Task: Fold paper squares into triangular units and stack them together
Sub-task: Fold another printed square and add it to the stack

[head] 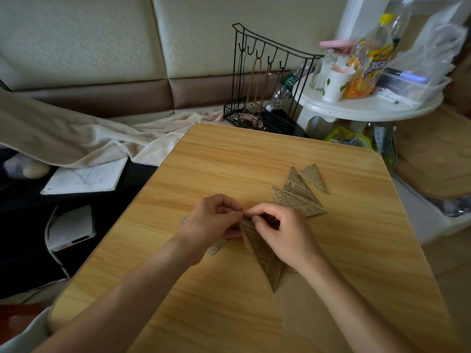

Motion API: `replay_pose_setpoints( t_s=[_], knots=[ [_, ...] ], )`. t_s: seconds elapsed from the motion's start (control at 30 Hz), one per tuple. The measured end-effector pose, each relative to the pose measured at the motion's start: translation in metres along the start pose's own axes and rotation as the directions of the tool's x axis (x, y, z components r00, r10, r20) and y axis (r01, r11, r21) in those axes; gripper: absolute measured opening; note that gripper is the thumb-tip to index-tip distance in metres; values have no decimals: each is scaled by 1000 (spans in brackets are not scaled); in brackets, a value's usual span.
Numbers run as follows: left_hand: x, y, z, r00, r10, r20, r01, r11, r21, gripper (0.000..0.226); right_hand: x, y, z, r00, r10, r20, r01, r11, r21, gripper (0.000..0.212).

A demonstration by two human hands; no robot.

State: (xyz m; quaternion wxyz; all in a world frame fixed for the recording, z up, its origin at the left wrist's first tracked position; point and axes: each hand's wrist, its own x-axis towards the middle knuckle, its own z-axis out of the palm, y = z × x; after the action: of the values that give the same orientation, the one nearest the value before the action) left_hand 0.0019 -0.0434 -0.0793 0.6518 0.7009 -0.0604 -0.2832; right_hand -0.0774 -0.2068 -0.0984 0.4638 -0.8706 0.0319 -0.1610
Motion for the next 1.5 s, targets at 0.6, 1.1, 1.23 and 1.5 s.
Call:
replay_pose_setpoints(
  t_s=[0.6, 1.1, 1.23, 1.5],
  knots=[
    [-1, 3, 4, 999, 18, 31, -19, 1000, 23, 14, 4, 2, 1, 968, 252, 21, -252, 965, 71, 9],
    [1, 0, 0, 997, 72, 28, -74, 995, 65, 10, 4, 5, -4, 974, 205, 93, -215, 970, 114, 33],
    [3, 0, -1, 996, 80, -38, -77, 995, 63, 8, 4, 1, -8, 952, 228, 207, -251, 963, 95, 25],
    [6, -1, -3, 995, 44, -90, -45, 999, -12, 7, 4, 2, -5, 968, 236, 91, -242, 967, 73, 15]
  ],
)
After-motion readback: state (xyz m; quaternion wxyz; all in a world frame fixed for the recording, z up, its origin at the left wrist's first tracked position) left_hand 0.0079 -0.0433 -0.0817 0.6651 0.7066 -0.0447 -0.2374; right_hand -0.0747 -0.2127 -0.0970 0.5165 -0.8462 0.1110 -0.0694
